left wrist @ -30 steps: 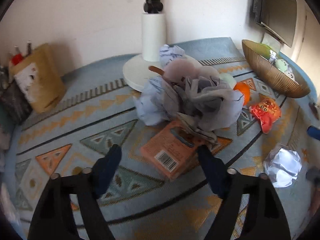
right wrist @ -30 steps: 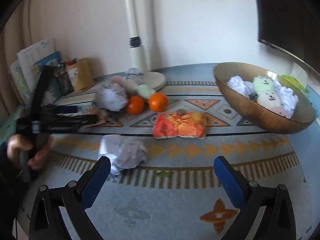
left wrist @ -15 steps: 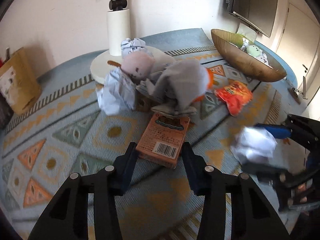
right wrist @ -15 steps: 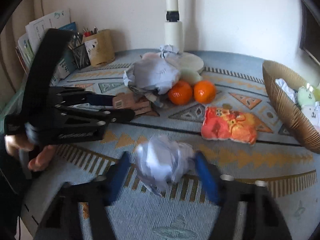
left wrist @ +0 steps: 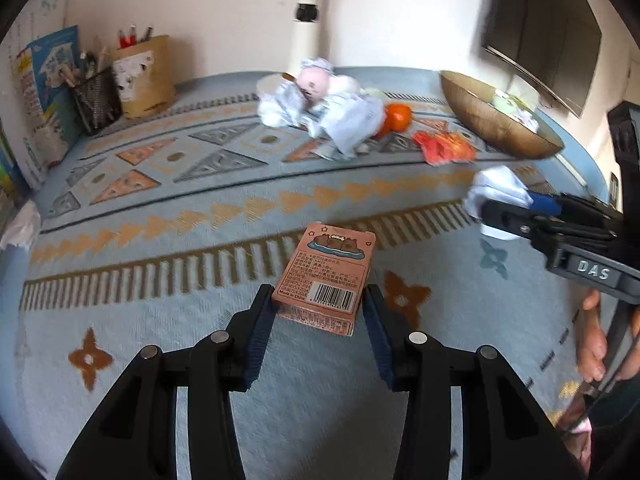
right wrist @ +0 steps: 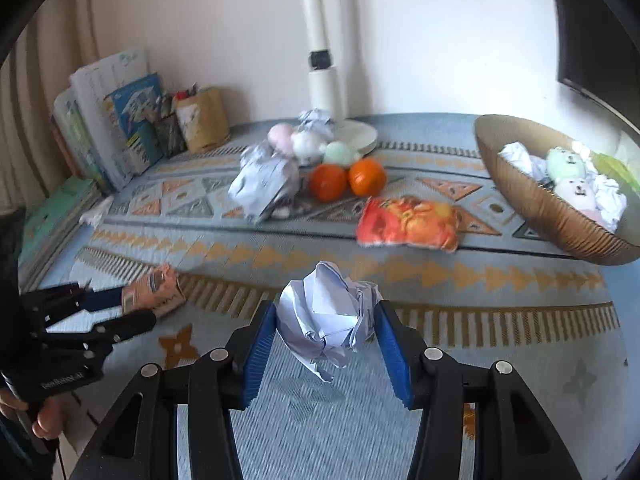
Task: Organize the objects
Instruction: 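Grasp the pink-orange box with the left tool while the right tool grasps a paper ball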
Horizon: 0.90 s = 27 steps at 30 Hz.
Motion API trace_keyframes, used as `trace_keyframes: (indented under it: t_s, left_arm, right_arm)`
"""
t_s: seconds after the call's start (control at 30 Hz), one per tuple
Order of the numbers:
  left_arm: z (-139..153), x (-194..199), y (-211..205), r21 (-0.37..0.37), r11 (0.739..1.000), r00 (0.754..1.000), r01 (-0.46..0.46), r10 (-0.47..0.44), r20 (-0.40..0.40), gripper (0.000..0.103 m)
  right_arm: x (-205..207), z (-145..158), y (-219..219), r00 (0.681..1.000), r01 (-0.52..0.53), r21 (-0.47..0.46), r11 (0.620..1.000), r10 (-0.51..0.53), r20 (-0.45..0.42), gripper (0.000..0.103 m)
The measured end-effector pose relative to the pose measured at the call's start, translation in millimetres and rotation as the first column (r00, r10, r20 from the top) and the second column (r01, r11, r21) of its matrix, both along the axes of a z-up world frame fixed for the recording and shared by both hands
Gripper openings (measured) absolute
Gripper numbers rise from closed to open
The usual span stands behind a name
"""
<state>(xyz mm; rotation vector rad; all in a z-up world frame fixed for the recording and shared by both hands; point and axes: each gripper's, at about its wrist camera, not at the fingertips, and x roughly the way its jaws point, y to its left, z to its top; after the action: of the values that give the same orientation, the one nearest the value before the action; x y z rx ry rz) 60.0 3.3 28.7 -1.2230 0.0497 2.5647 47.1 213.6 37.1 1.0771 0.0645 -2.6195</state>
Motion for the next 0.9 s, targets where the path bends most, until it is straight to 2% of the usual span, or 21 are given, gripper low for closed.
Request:
trace_keyframes:
  t_s: [0.07, 0.1, 0.17, 0.23, 0.3, 0.43, 0.5, 0.57, 0.67, 0.7, 0.77, 0.8, 0.87, 0.9]
  left_arm:
    - [-2, 1, 5, -0.014, 1.0, 1.0, 0.006, -0.006, -0.009, 0.044]
    - [-3, -1, 7, -0.027, 1.0, 1.0, 0.009, -0.009, -0.002, 0.049]
    - [-3, -2, 10, -0.035, 0.999, 1.0, 0.011, -0.011, 0.004, 0.05]
    - [-3, -4, 12, -0.03, 0.999, 1.0, 0.012, -0.012, 0.008, 0.05]
    - [-4, -7, 13, -0.03, 1.0, 1.0, 0.008, -0.007, 0.008, 0.05]
    - [-5, -12, 25, -0.068, 0.997, 1.0, 0.026, -0.026, -0.003, 0.049]
    - [-4, -12, 28, -0.065, 0.998, 1.0, 0.022, -0.022, -0.006, 0.044]
    - [-2, -13, 29, -0.028, 0.999, 1.0, 0.017, -0.017, -0.002, 0.042]
    - [-1, -17, 24, 0.008, 0.999, 0.999, -0.038, 0.039, -0.007, 0.042]
    - [1, -18, 22, 0.024, 0.998, 0.998, -0.059, 0.059, -0.018, 0.042]
    - [4, -16, 19, 0.054, 0.996, 0.997, -0.065, 0.067, -0.037, 0.042]
    - [5, -15, 18, 0.062, 0.996, 0.997, -0.063, 0.065, -0.044, 0.042]
    - [7, -13, 15, 0.082, 0.995, 0.996, -0.061, 0.065, -0.055, 0.042]
    - [8, -13, 14, 0.096, 0.994, 0.996, -0.059, 0.065, -0.059, 0.042]
  right_arm:
    - [1, -2, -4, 1.0, -0.014, 0.013, 1.0, 0.014, -0.005, 0.05]
    - [0, -5, -5, 1.0, -0.016, 0.018, 1.0, 0.016, 0.004, 0.05]
    - [-3, -9, -3, 0.999, -0.011, 0.011, 1.0, 0.01, 0.033, 0.056]
    - [-5, -8, 2, 0.999, 0.014, -0.011, 1.0, -0.014, 0.04, 0.076]
    - [-6, -5, 11, 0.999, 0.038, -0.049, 0.998, -0.036, 0.038, 0.086]
    - [-12, -6, 21, 0.995, 0.069, -0.107, 0.992, -0.061, 0.074, 0.088]
    - [-12, -6, 20, 0.995, 0.046, -0.121, 0.992, -0.035, 0.089, 0.088]
    - [-10, -6, 15, 0.996, 0.016, -0.117, 0.993, -0.006, 0.086, 0.088]
    - [-7, -8, 4, 0.997, -0.005, -0.063, 0.998, 0.01, 0.082, 0.088]
    - [-7, -10, 1, 0.996, -0.016, -0.046, 0.999, 0.02, 0.084, 0.087]
    - [-5, -11, -7, 0.996, -0.04, -0.014, 0.999, 0.042, 0.081, 0.071]
    - [-4, -11, -9, 0.996, -0.047, -0.01, 0.999, 0.047, 0.074, 0.059]
    - [-2, -10, -7, 0.998, -0.046, -0.009, 0.999, 0.046, 0.051, 0.054]
    - [0, -8, -7, 0.998, -0.049, -0.009, 0.999, 0.049, 0.035, 0.047]
